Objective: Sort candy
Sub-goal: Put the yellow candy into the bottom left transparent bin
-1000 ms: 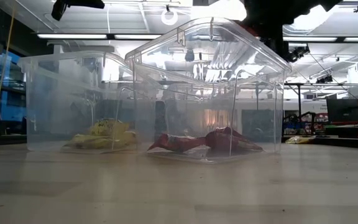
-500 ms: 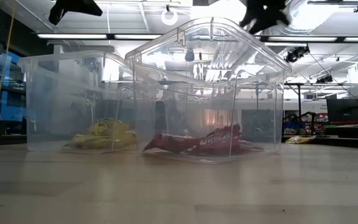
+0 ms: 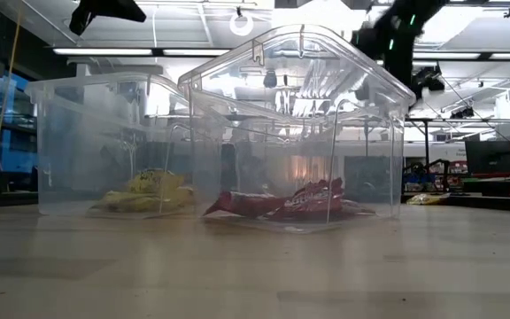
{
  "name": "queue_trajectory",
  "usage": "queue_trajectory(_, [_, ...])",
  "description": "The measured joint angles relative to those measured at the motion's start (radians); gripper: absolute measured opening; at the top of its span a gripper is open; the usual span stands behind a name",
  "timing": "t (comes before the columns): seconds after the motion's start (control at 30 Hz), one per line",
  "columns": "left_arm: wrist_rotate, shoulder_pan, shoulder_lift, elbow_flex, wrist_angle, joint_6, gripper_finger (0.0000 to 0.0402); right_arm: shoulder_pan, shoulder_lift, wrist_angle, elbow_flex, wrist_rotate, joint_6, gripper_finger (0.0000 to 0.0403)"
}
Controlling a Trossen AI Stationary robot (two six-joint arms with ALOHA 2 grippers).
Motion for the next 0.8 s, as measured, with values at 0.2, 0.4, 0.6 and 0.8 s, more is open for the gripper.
queue_trajectory(0.2, [0.000,0.000,0.000,0.000,-0.001,0.001,0.0000,-0.161,0.230,-0.012,-0.009,-0.078,-0.016,0.0154])
queue_trajectory(0.4, [0.003,0.000,0.000,0.000,-0.006,-0.006,0.0000,-0.192,0.350,0.033,0.010,-0.148,-0.160,0.0154])
queue_trajectory(0.6, [-0.002,0.000,0.000,0.000,-0.006,-0.023,0.0000,-0.211,0.427,0.017,0.009,-0.122,-0.160,0.0154])
queue_trajectory(0.8, [-0.003,0.000,0.000,0.000,-0.006,-0.026,0.0000,-0.219,0.486,0.061,0.006,-0.162,-0.112,0.0150])
